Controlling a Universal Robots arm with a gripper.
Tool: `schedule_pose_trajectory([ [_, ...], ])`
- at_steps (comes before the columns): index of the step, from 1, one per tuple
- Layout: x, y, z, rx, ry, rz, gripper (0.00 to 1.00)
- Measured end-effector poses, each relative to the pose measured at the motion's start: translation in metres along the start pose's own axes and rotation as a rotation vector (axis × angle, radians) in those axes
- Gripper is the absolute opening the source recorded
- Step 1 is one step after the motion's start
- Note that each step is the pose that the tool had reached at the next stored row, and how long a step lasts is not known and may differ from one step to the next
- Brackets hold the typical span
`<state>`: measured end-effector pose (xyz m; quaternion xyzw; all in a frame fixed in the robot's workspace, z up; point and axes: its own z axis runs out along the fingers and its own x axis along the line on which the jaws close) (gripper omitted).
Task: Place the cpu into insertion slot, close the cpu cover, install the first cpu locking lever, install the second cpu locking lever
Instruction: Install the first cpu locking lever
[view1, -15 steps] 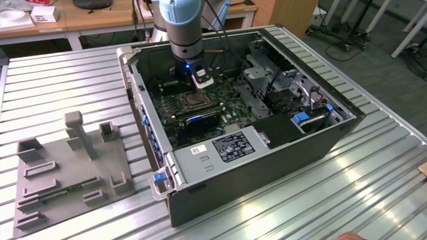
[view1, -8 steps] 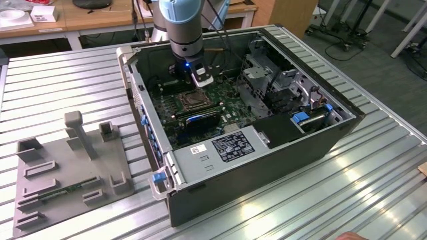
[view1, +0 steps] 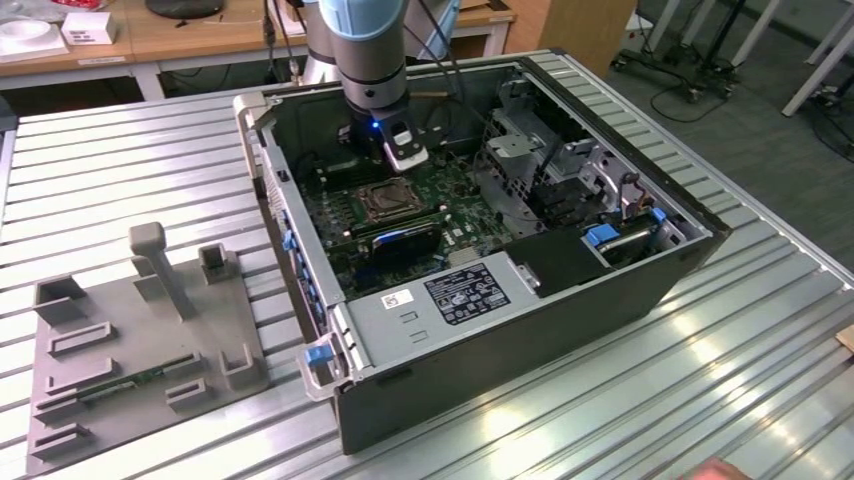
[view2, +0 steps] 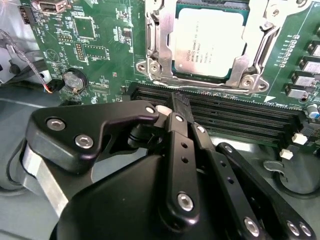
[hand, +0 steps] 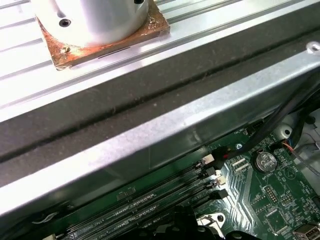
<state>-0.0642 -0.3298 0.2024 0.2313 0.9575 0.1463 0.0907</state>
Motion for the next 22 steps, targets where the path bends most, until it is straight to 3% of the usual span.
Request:
schedule_pose_trajectory([
  [4,0.0000,0.0000,0.0000,0.0014,0.0004,0.000,0.11],
  [14,-0.0008,0.0018,-0.0057,0.0227,0.0200,0.004,0.11],
  [18,-0.0012,0.0029,-0.0089,0.0411,0.0405,0.009,0.11],
  [22,-0.0015,0.0035,-0.0112,0.0658,0.0627,0.014,0.11],
])
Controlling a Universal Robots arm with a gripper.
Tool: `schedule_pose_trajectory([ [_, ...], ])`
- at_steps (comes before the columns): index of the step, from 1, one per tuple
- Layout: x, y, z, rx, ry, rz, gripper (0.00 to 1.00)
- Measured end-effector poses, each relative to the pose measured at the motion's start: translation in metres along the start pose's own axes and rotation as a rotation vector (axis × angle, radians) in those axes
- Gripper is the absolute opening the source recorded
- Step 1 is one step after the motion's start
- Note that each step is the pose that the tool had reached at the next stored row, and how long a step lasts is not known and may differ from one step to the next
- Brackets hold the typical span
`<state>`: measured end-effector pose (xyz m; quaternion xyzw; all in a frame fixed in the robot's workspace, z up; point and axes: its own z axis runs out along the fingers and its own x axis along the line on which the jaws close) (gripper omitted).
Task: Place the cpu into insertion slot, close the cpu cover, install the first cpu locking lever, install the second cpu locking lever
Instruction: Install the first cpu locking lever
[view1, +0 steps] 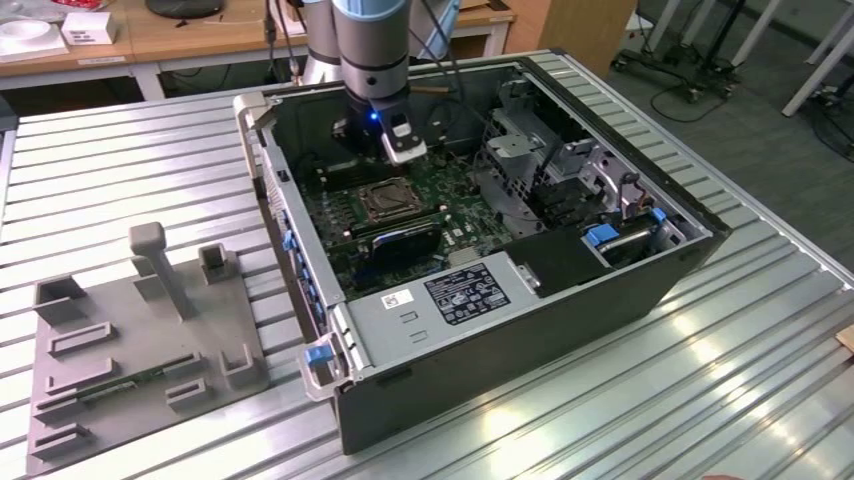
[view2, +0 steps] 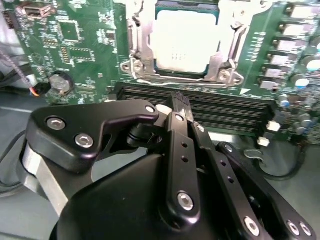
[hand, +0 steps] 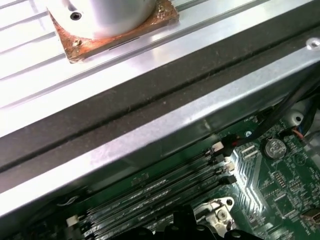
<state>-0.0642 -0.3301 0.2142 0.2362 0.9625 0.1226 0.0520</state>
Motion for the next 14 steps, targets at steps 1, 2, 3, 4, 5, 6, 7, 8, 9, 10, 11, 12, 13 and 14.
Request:
schedule_pose_trajectory([
  [1,0.0000,0.0001,-0.0003,0.0073,0.0050,0.001,0.11],
  [2,0.0000,0.0002,-0.0007,0.0149,0.0106,0.002,0.11],
  [3,-0.0001,0.0003,-0.0010,0.0227,0.0161,0.003,0.11],
  [4,-0.0001,0.0004,-0.0014,0.0311,0.0222,0.005,0.11],
  [5,-0.0002,0.0005,-0.0017,0.0397,0.0285,0.006,0.11],
  [6,-0.0002,0.0005,-0.0018,0.0467,0.0341,0.007,0.11],
  [7,-0.0002,0.0005,-0.0018,0.0514,0.0381,0.008,0.11],
  [8,-0.0002,0.0005,-0.0019,0.0584,0.0427,0.009,0.11],
  [9,-0.0002,0.0005,-0.0020,0.0670,0.0470,0.009,0.11],
  [10,-0.0003,0.0005,-0.0020,0.0737,0.0512,0.010,0.11],
  [11,-0.0002,0.0005,-0.0019,0.0753,0.0525,0.010,0.11],
  [12,-0.0002,0.0004,-0.0020,0.0754,0.0525,0.010,0.11],
  [13,-0.0002,0.0004,-0.0020,0.0755,0.0527,0.010,0.11],
  [14,-0.0002,0.0005,-0.0020,0.0756,0.0528,0.010,0.11],
])
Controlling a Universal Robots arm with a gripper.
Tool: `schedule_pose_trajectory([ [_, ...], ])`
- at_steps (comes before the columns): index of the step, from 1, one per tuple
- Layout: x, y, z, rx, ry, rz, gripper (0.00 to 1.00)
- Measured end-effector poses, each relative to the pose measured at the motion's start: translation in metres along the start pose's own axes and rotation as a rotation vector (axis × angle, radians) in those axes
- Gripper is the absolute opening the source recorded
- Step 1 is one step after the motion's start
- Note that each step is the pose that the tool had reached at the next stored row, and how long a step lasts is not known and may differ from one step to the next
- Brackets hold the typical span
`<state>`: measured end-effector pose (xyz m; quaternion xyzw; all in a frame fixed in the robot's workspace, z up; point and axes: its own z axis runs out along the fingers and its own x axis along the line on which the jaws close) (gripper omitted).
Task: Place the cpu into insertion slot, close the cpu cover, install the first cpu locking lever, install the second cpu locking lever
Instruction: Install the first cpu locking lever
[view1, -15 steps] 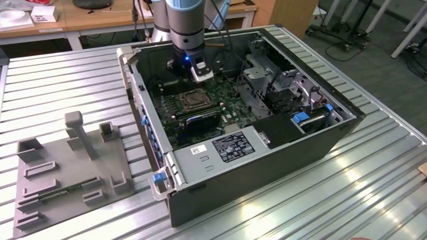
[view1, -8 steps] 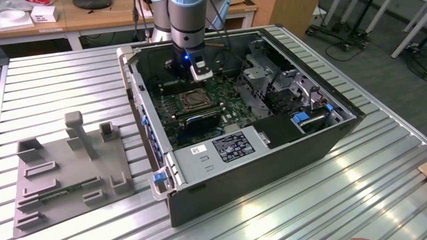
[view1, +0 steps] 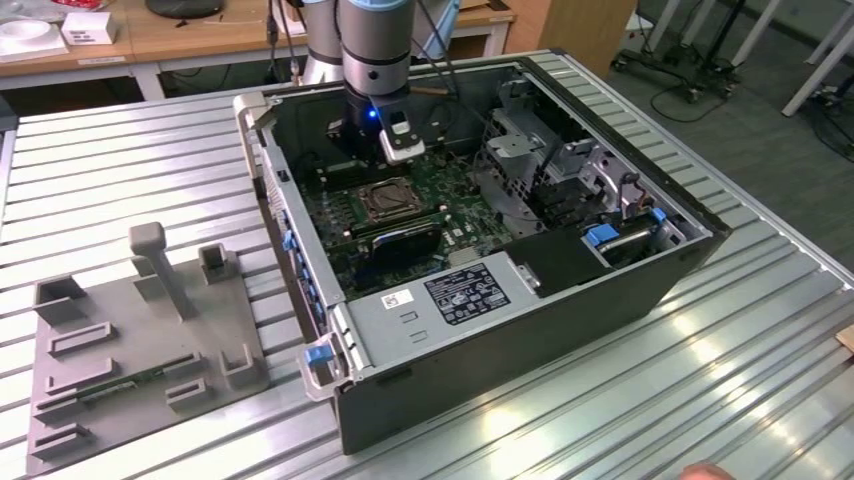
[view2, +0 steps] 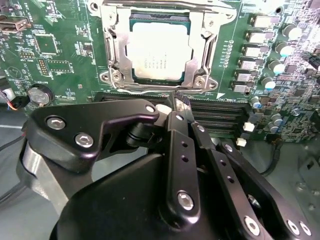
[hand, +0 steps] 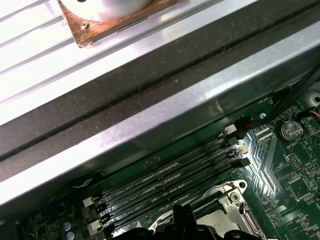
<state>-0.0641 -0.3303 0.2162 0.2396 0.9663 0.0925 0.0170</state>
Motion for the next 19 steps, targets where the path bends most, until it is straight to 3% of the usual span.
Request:
schedule_pose_trajectory([
  [4,-0.0001,0.0001,0.0000,0.0003,0.0020,-0.010,0.11],
  [8,-0.0001,0.0000,0.0005,0.0029,0.0111,-0.058,0.11],
  [16,0.0000,-0.0001,0.0007,0.0272,0.0241,-0.142,0.11],
  [19,-0.0001,-0.0001,0.0006,0.0291,0.0262,-0.154,0.11],
])
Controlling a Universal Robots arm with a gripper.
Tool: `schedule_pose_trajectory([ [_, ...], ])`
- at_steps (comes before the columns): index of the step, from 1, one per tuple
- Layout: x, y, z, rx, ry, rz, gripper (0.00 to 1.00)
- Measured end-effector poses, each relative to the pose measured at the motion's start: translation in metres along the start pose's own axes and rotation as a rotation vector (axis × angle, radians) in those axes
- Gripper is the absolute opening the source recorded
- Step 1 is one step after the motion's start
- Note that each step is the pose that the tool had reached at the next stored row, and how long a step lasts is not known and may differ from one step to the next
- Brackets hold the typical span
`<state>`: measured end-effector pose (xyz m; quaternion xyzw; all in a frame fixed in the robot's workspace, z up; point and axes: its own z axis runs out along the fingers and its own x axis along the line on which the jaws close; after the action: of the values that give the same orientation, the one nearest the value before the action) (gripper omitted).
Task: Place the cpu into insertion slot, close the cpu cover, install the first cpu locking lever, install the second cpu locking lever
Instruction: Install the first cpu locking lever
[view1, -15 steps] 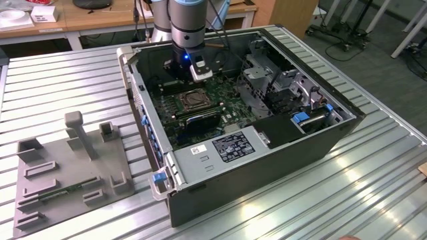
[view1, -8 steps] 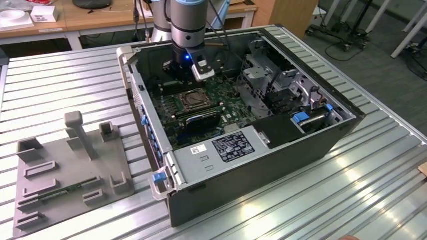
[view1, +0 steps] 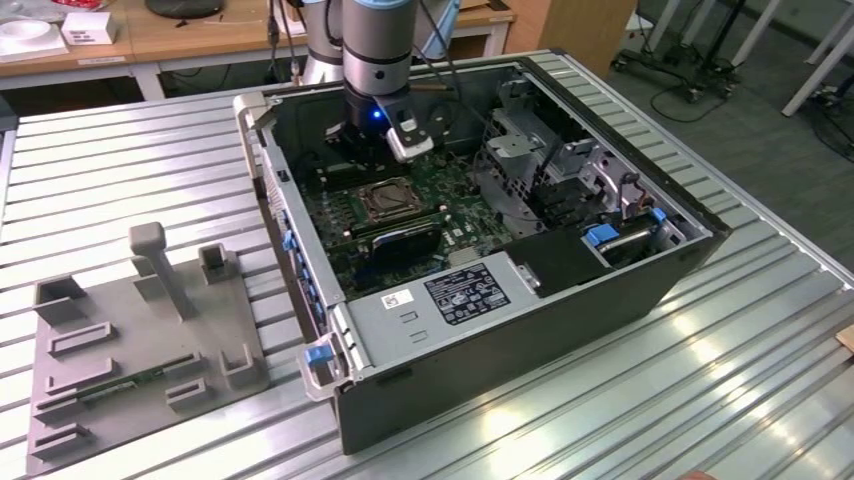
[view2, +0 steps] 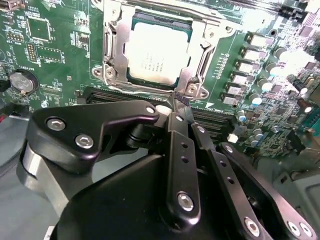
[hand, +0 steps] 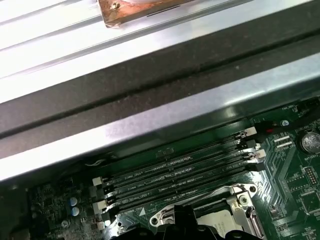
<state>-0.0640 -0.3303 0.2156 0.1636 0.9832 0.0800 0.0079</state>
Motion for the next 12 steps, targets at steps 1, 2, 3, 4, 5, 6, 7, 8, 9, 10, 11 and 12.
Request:
schedule_pose_trajectory([
  [1,0.0000,0.0001,0.0000,0.0028,-0.0005,-0.001,0.11],
  [2,0.0000,0.0001,0.0000,0.0170,-0.0052,-0.002,0.11],
  [3,0.0000,0.0001,0.0000,0.0340,-0.0109,-0.003,0.11],
  [4,0.0000,0.0000,0.0000,0.0510,-0.0163,-0.003,0.11],
  [5,0.0000,0.0000,0.0000,0.0694,-0.0218,-0.004,0.11],
  [6,0.0000,0.0001,0.0001,0.0863,-0.0274,-0.005,0.11],
  [7,-0.0001,0.0001,0.0001,0.1033,-0.0332,-0.006,0.11],
  [8,0.0000,0.0001,0.0001,0.1210,-0.0386,-0.007,0.11],
  [9,0.0000,0.0001,0.0000,0.1363,-0.0435,-0.007,0.11],
  [10,0.0000,0.0000,0.0000,0.1417,-0.0454,-0.007,0.11],
  [11,0.0000,0.0000,0.0000,0.1421,-0.0455,-0.007,0.11],
  [12,0.0000,0.0000,0.0001,0.1416,-0.0455,-0.008,0.11],
])
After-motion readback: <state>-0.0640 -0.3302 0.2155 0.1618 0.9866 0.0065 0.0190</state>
